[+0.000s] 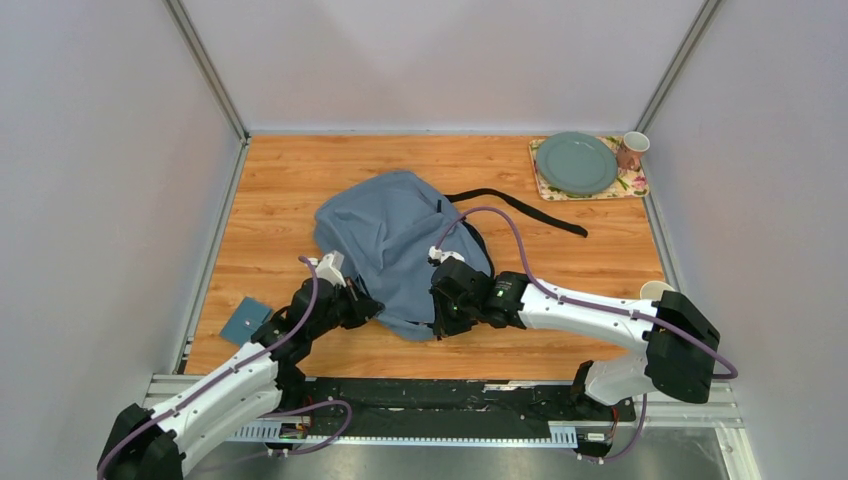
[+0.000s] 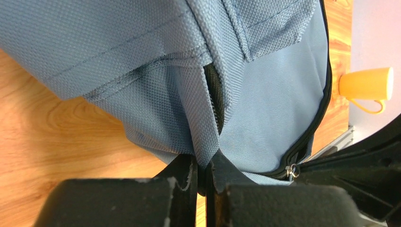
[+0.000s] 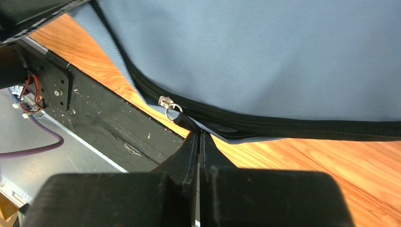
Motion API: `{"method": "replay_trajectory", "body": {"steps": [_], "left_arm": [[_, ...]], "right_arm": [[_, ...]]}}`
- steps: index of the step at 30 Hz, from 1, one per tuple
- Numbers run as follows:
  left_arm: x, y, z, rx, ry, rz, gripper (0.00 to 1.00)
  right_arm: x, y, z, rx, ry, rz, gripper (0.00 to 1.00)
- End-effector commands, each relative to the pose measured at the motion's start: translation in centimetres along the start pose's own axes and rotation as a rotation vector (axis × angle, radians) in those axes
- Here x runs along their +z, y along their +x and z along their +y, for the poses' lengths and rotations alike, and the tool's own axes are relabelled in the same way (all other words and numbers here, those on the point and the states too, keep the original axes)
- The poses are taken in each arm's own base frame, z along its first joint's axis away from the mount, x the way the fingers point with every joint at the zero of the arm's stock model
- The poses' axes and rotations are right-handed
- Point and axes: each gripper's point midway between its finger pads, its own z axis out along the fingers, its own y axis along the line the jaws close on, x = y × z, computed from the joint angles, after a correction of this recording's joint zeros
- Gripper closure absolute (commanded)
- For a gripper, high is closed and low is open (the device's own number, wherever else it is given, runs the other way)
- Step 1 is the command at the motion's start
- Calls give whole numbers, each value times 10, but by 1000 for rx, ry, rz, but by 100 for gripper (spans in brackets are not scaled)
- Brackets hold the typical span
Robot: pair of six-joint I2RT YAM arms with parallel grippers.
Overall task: Pack the student bag
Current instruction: Zip the student bag at the center of the board.
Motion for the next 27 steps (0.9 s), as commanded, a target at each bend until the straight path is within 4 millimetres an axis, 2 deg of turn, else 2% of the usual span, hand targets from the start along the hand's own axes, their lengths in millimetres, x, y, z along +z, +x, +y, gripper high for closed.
{"method": "replay_trajectory", "body": {"steps": [1, 6, 8, 12, 15, 17, 20, 21, 24, 27], "left_arm": [[-13, -19, 3, 125, -29, -80, 100], [-21, -24, 7, 190, -52, -95, 100], [-21, -22, 3, 189, -34, -90, 100], [-19, -18, -14, 174, 65, -72, 100], [-17, -15, -19, 158, 93, -56, 100], [-16, -14, -22, 150, 106, -51, 100], [-16, -14, -23, 146, 116, -54, 100], [-16, -14, -24, 144, 119, -54, 100], [-17, -14, -26, 144, 125, -54, 100], [-17, -14, -27, 140, 132, -55, 100]], "right_arm": [[-1, -2, -20, 2, 107, -9, 100], [0, 2, -21, -9, 103, 2, 100], [0, 5, -14, -16, 54, 9, 100], [-1, 6, 14, -11, -99, 19, 100], [0, 8, 22, -2, -148, 28, 94], [5, 10, 21, 5, -142, 35, 92], [12, 10, 17, 24, -124, 32, 84], [13, 9, 19, 28, -128, 28, 78], [18, 10, 18, 53, -122, 30, 72], [20, 7, 17, 70, -114, 15, 71]]}}
